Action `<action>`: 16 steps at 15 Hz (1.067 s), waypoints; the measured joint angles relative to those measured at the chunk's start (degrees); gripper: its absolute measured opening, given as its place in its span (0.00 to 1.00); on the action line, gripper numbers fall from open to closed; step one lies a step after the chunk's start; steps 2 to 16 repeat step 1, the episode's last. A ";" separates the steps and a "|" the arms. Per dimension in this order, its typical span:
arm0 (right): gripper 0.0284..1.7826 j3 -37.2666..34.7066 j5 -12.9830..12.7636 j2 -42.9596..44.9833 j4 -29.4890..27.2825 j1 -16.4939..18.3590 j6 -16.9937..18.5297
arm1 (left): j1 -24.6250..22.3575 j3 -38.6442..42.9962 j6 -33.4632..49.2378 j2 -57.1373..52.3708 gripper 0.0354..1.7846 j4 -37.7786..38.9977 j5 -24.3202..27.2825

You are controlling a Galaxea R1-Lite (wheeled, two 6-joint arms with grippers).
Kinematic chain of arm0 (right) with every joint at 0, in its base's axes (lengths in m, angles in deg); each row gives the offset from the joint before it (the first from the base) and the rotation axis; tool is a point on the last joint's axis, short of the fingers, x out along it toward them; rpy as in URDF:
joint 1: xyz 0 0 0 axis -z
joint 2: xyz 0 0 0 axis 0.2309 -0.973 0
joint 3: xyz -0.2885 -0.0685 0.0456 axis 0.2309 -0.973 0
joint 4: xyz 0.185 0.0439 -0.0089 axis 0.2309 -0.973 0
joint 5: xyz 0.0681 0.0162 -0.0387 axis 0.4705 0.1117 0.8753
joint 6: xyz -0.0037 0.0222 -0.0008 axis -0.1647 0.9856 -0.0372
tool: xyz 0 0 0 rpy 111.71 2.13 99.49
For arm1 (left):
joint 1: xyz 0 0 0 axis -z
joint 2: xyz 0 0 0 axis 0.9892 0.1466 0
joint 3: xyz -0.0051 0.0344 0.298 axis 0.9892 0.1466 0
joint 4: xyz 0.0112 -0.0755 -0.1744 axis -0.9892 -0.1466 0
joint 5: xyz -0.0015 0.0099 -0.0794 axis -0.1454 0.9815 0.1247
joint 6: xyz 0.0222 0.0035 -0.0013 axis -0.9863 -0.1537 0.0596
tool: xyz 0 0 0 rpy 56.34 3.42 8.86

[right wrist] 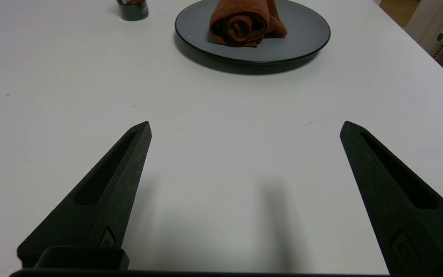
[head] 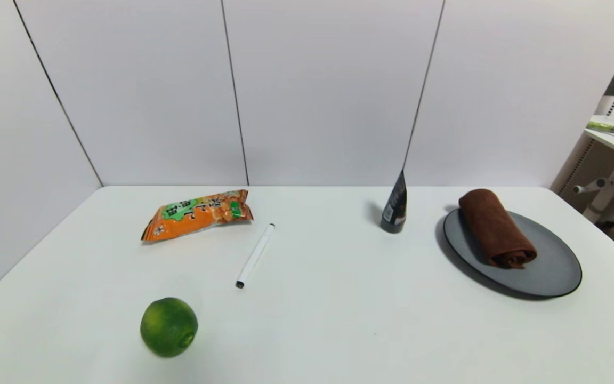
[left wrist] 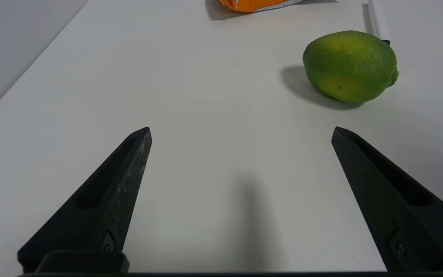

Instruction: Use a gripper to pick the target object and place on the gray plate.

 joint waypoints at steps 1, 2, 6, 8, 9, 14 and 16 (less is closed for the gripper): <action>0.95 -0.05 -0.02 0.00 0.00 0.00 0.05 | 0.00 -0.04 0.01 0.00 0.94 -0.02 -0.02; 0.95 -0.05 -0.02 0.00 0.00 0.00 0.05 | 0.00 -0.04 0.01 0.00 0.94 -0.02 -0.02; 0.95 -0.05 -0.02 0.00 0.00 0.00 0.05 | 0.00 -0.04 0.01 0.00 0.94 -0.02 -0.02; 0.95 -0.05 -0.02 0.00 0.00 0.00 0.05 | 0.00 -0.04 0.01 0.00 0.94 -0.02 -0.02; 0.95 -0.05 -0.02 0.00 0.00 0.00 0.05 | 0.00 -0.04 0.01 0.00 0.94 -0.02 -0.02; 0.95 -0.05 -0.02 0.00 0.00 0.00 0.05 | 0.00 -0.04 0.01 0.00 0.94 -0.02 -0.02; 0.95 -0.05 -0.02 0.00 0.00 0.00 0.05 | 0.00 -0.04 0.01 0.00 0.94 -0.02 -0.02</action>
